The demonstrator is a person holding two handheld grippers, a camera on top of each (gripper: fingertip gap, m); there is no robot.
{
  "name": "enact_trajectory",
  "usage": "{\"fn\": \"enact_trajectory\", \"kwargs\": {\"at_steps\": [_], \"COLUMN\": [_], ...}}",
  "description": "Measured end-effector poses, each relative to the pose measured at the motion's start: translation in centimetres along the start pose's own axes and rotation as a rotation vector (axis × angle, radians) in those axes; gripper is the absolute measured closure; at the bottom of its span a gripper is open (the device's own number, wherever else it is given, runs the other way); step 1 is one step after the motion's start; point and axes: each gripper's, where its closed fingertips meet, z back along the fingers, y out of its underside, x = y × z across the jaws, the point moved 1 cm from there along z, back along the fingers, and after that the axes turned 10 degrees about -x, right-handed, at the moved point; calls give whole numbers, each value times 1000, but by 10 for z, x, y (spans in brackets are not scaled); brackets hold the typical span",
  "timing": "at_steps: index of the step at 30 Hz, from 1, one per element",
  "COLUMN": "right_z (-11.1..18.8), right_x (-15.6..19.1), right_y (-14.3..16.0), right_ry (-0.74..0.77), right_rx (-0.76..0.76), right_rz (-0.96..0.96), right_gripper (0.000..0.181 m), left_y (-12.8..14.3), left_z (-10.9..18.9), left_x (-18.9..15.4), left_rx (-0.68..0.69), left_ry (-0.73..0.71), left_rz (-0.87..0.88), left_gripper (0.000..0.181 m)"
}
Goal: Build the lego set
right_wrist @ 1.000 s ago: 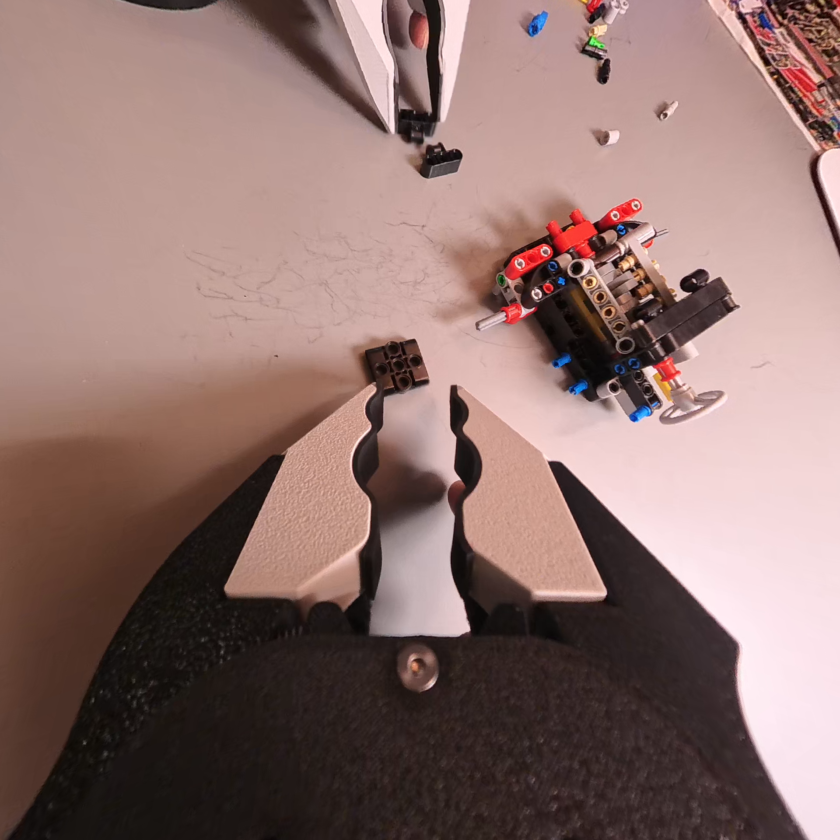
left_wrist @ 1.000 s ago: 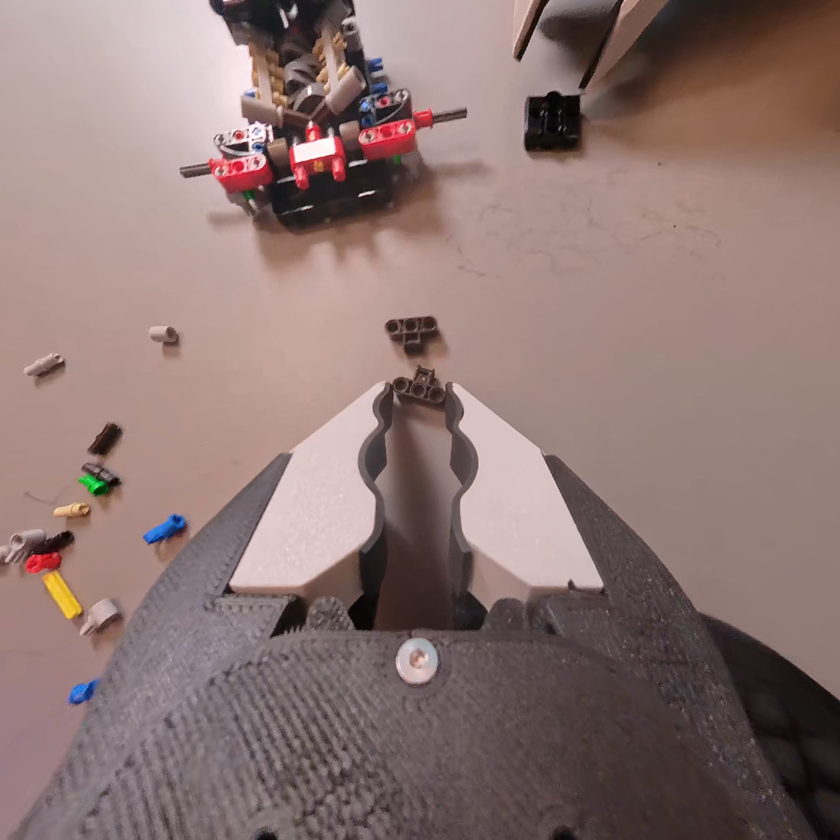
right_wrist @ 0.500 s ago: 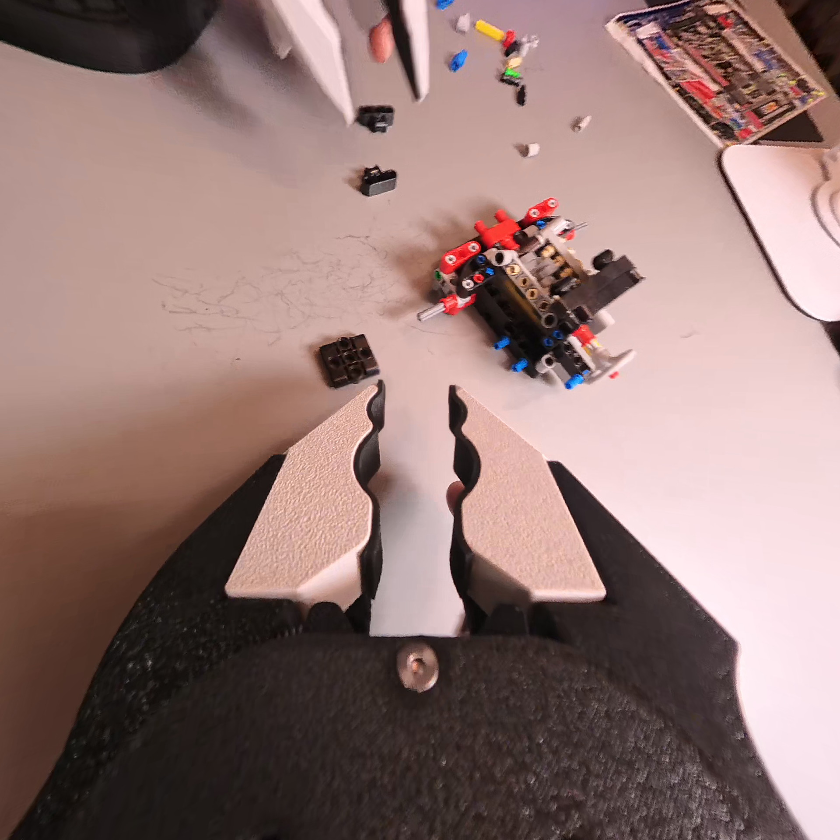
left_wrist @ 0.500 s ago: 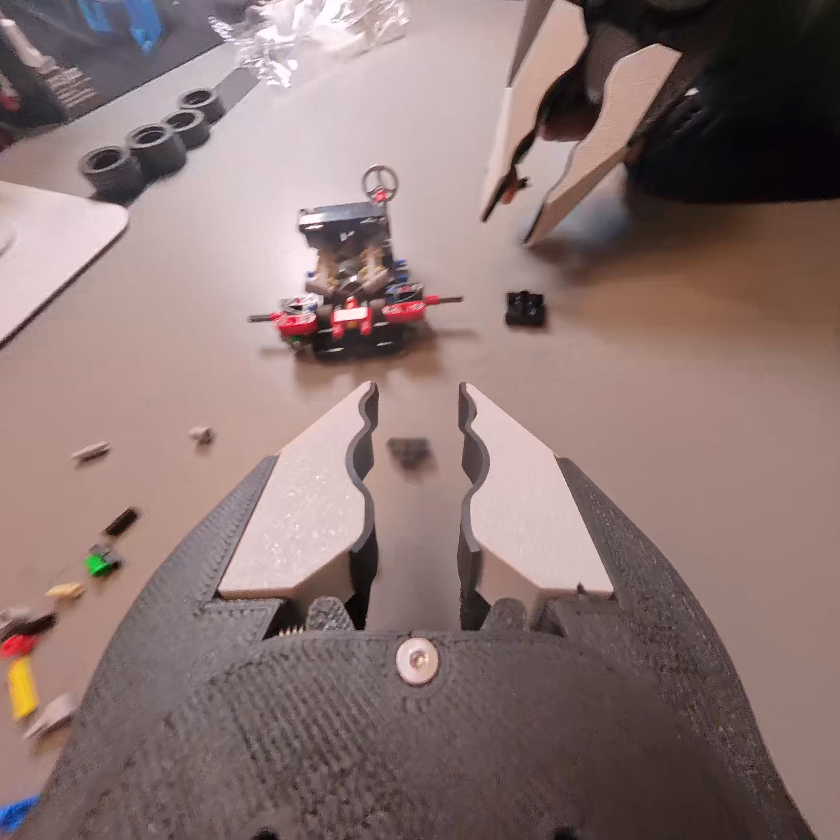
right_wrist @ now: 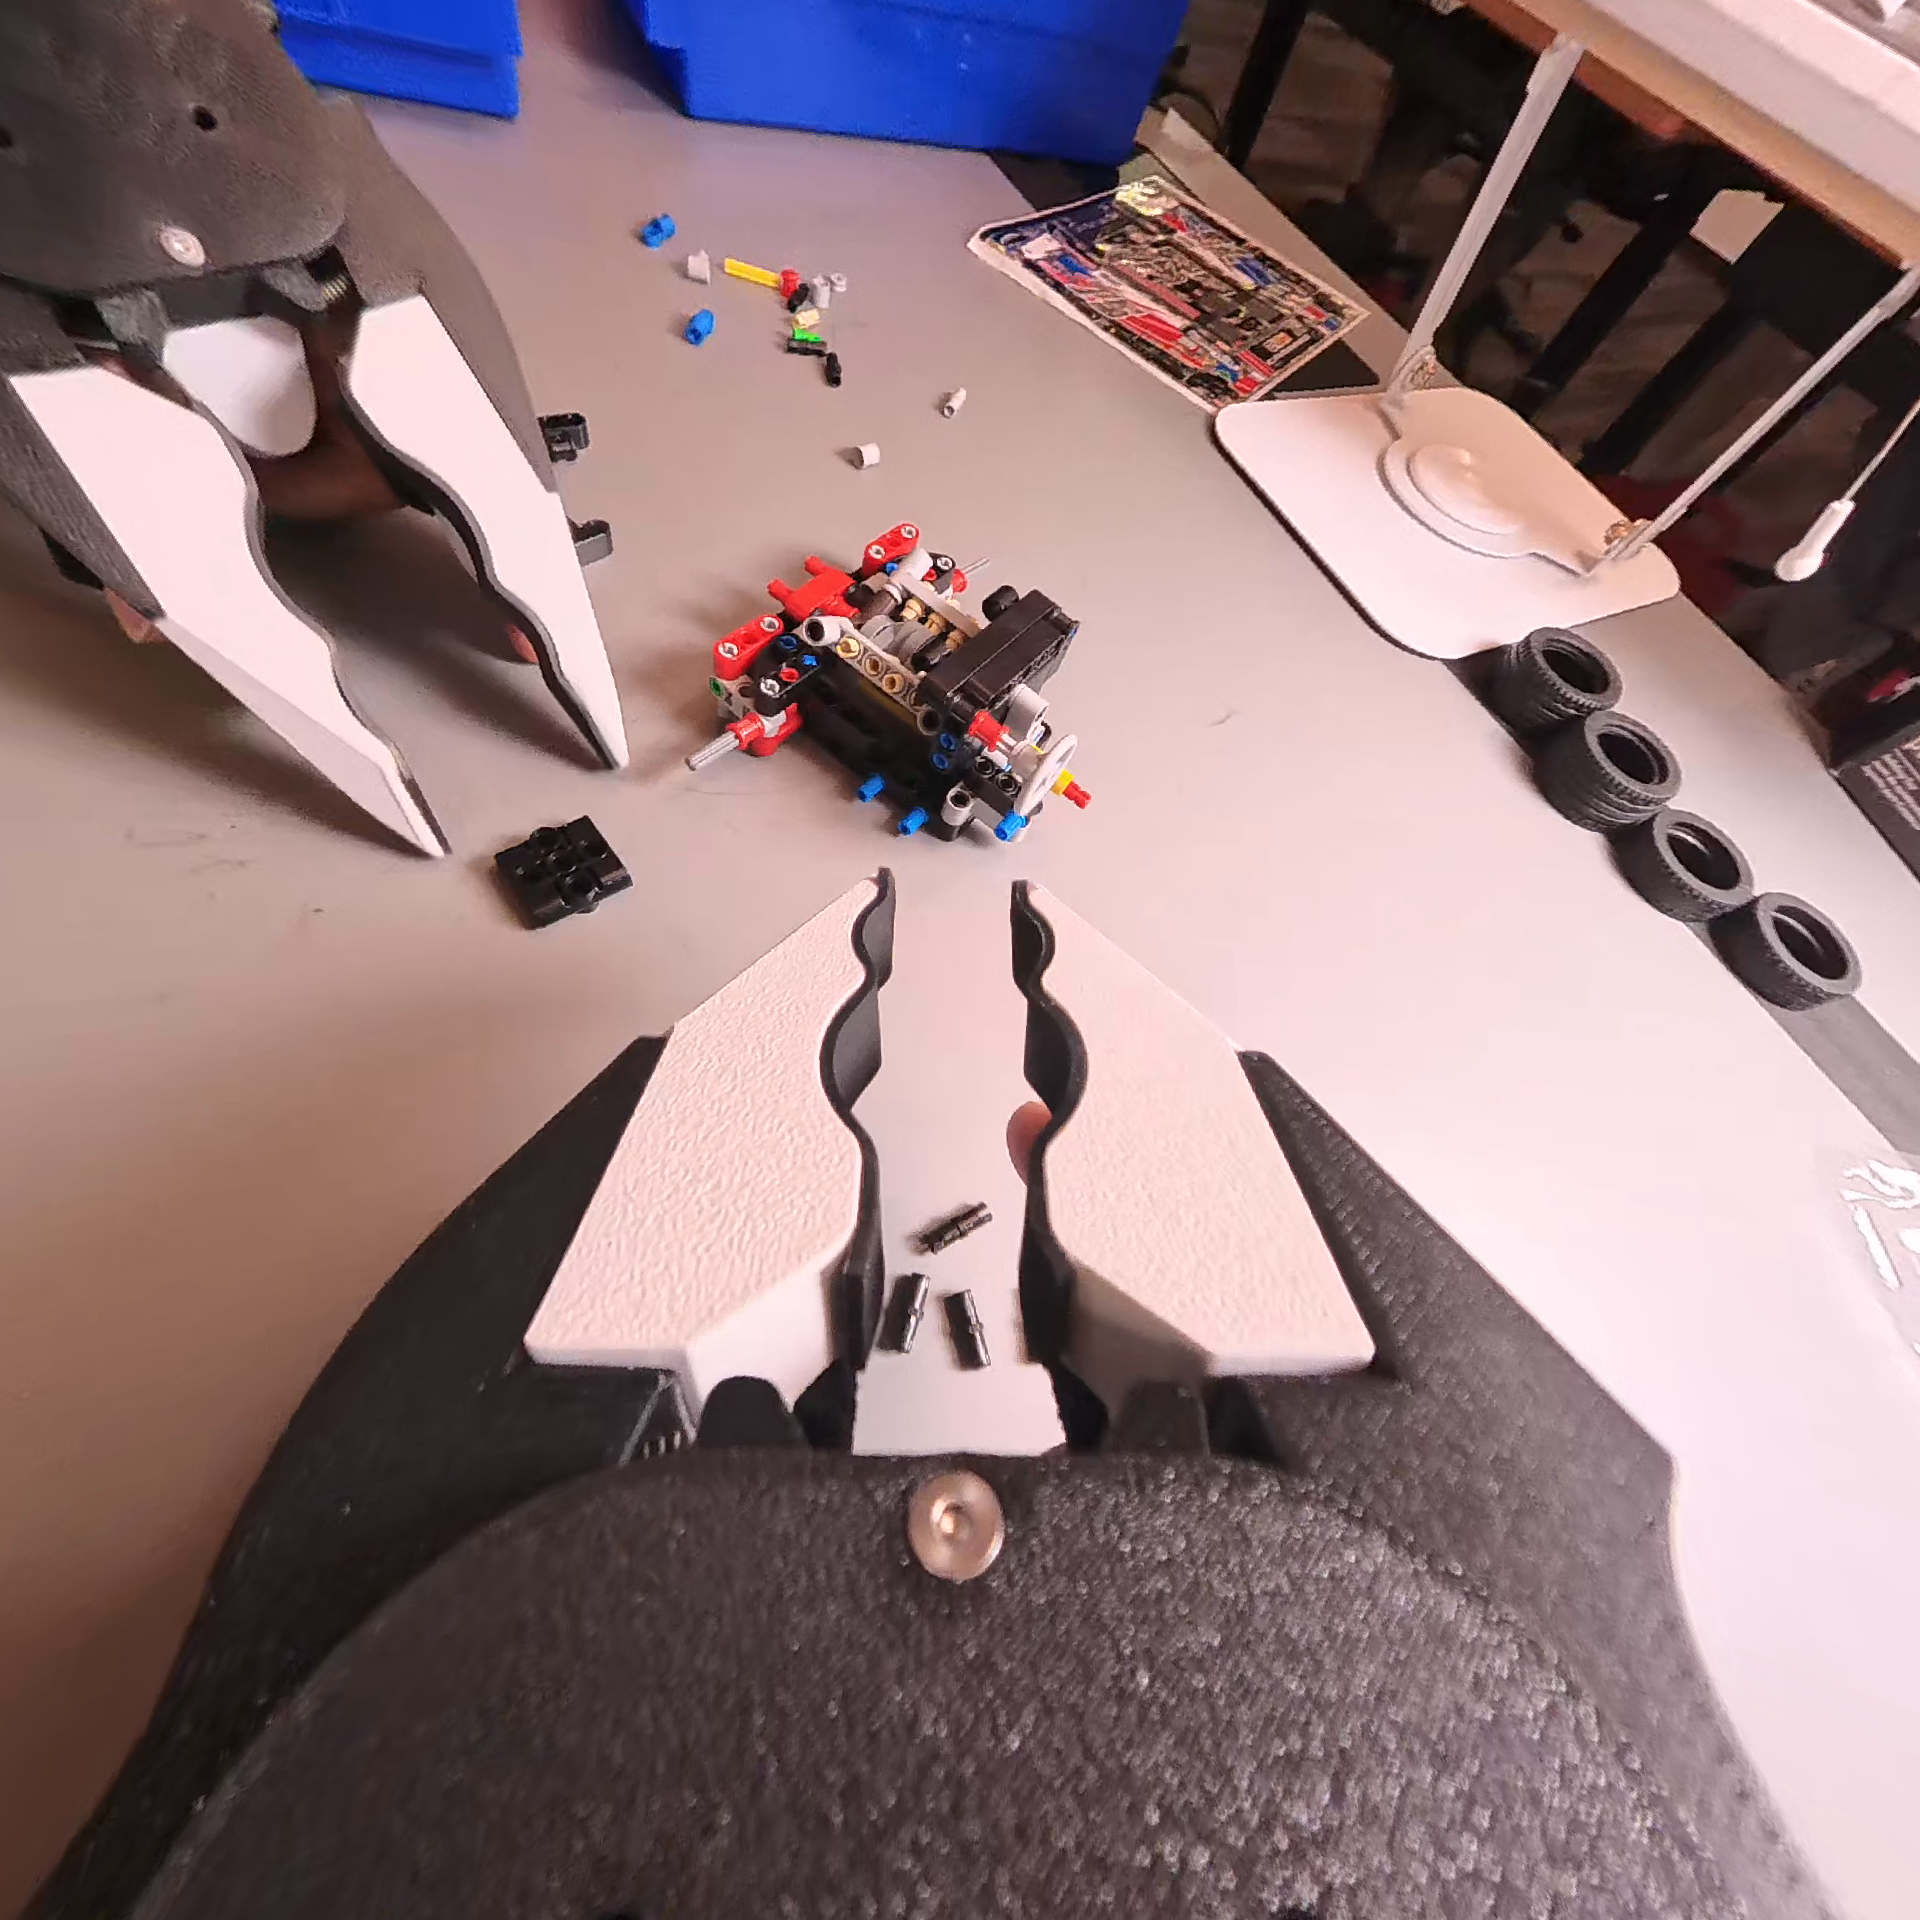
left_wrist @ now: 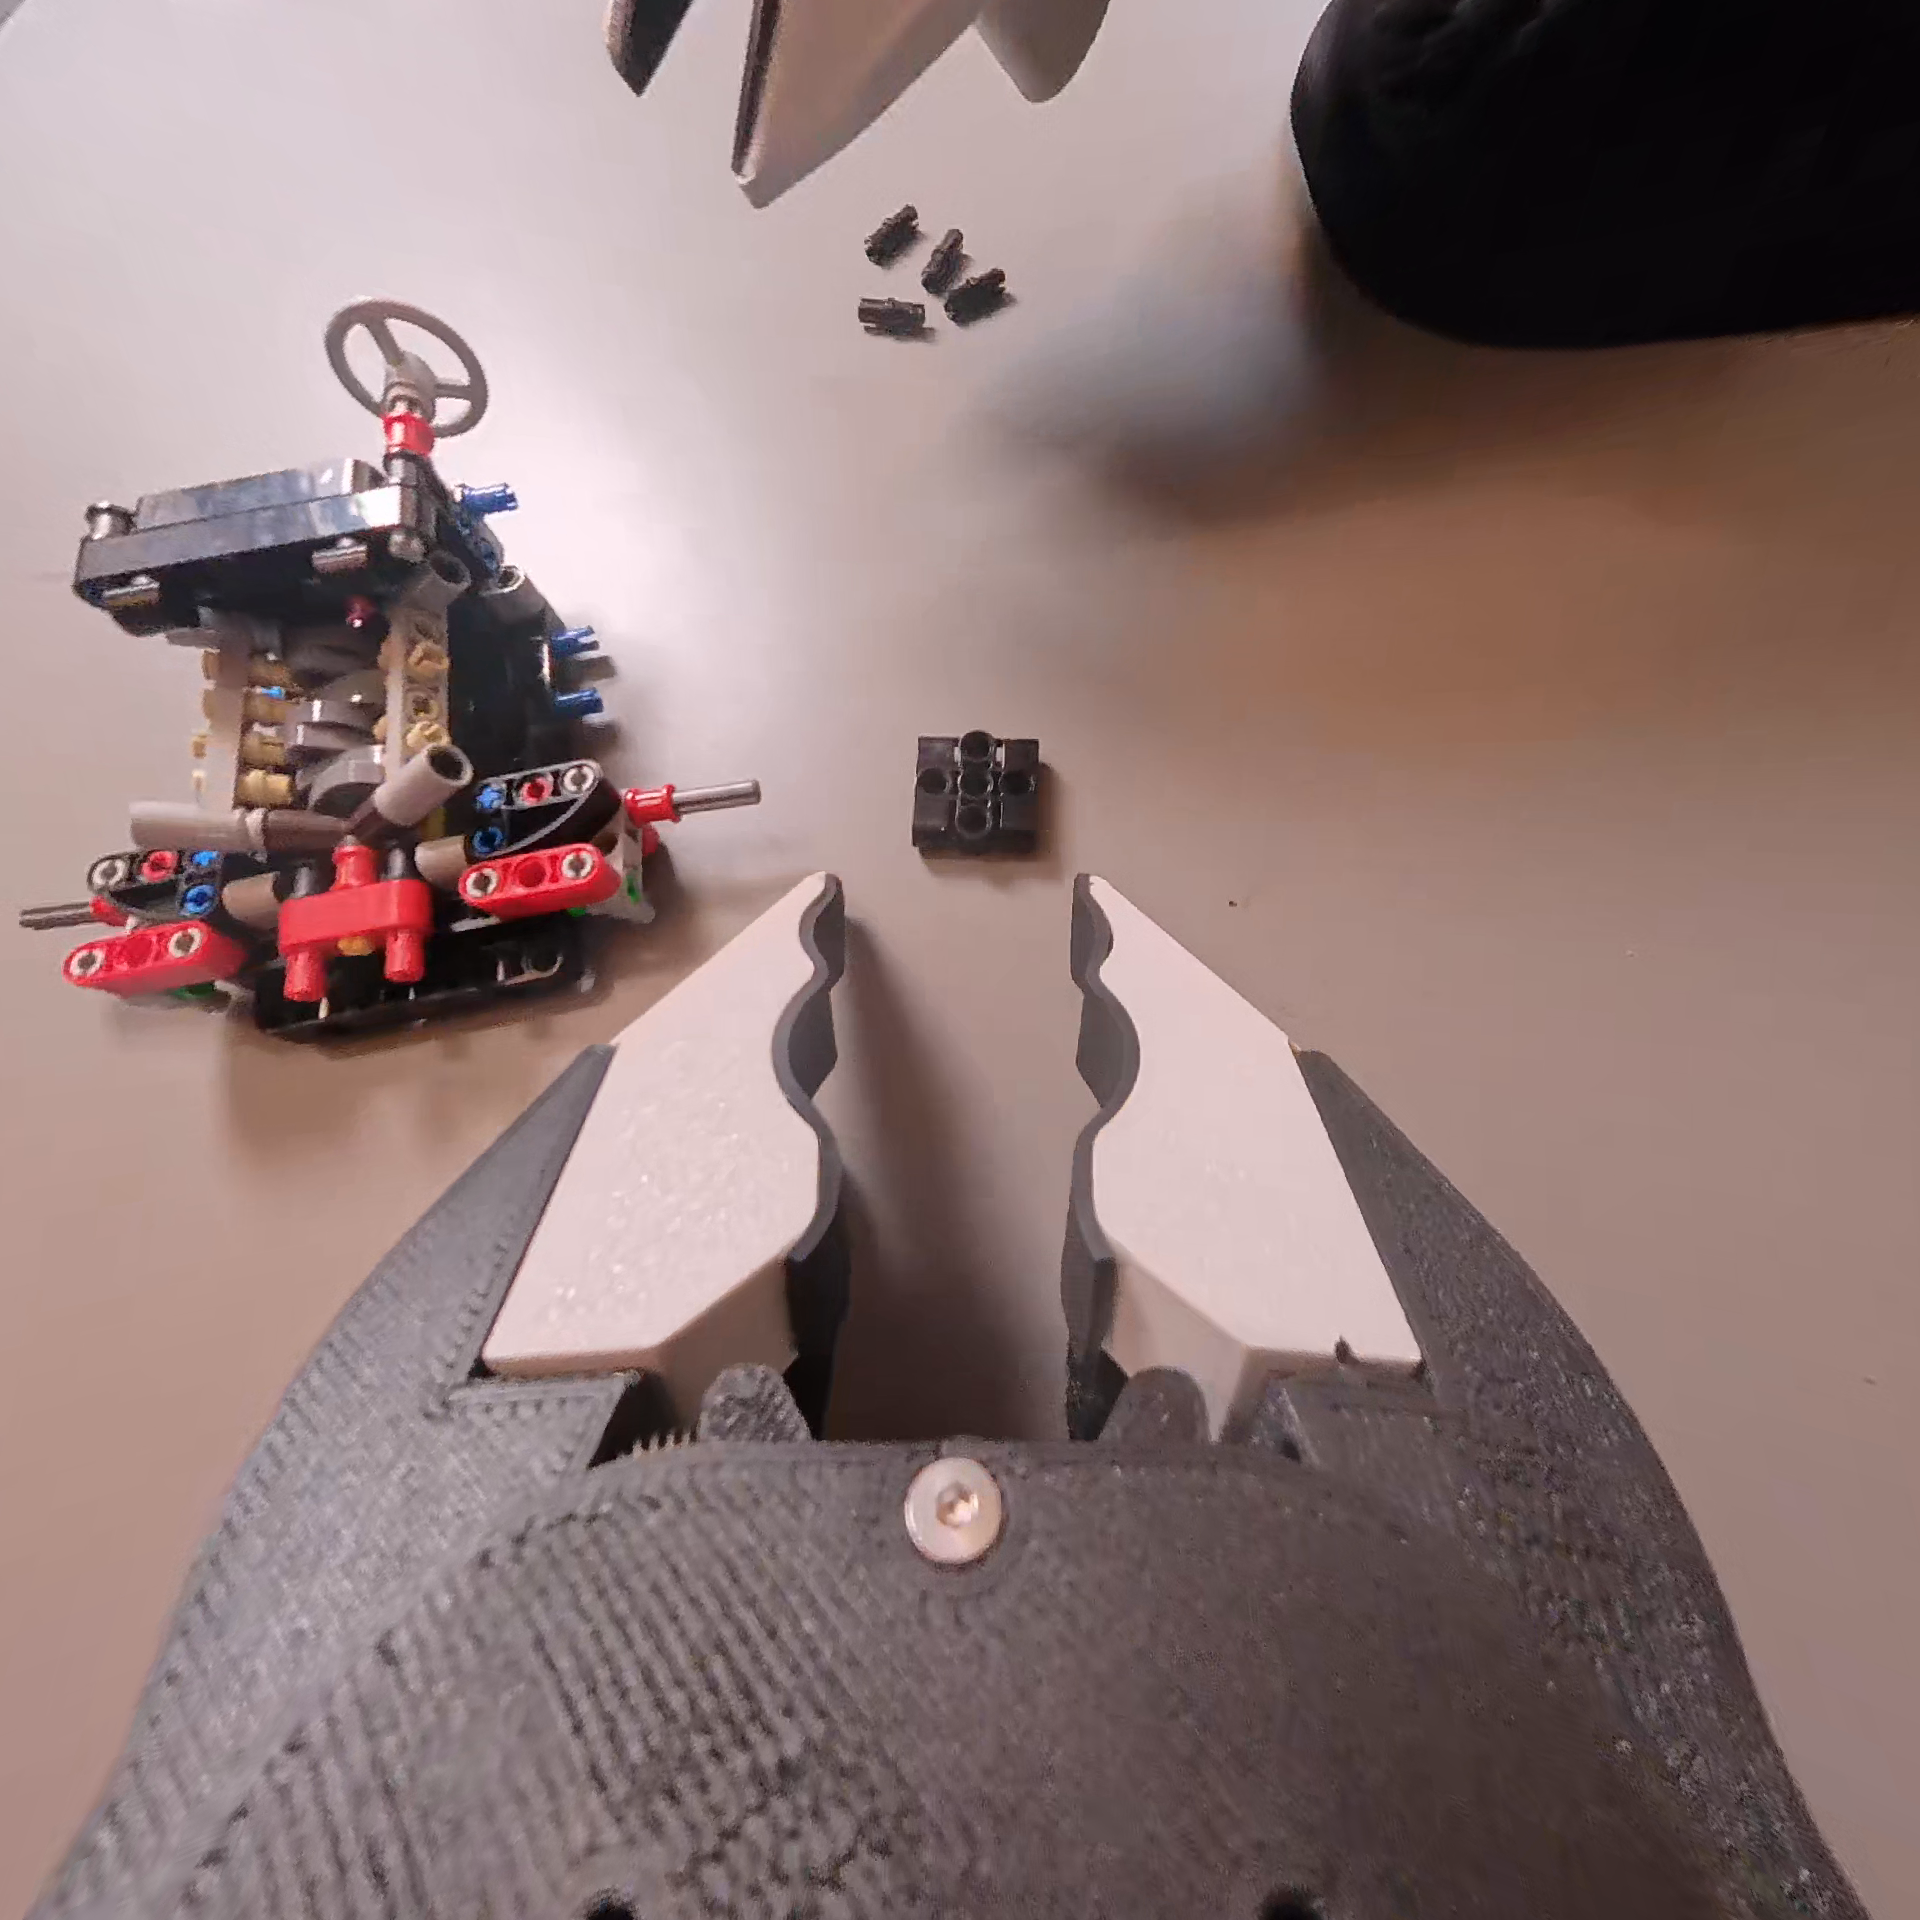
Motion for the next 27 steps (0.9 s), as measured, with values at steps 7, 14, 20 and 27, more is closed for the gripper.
{"fn": "enact_trajectory", "kwargs": {"at_steps": [7,14,20,27], "right_z": [-4,-7,-8,-13], "right_x": [5,7,22,62], "right_y": [1,4,5,7], "right_ry": [-9,-17,-107,-287], "right_rx": [5,11,4,27], "right_rz": [18,16,13,56], "right_gripper": [160,160,158,148], "left_y": [0,10,13,3], "left_z": [-3,14,22,32], "left_x": [-1,6,10,16], "left_rx": [32,27,14,-42], "left_ry": [6,28,32,26], "left_rz": [-75,-87,-60,-20], "left_gripper": [181,181,157,146]}}
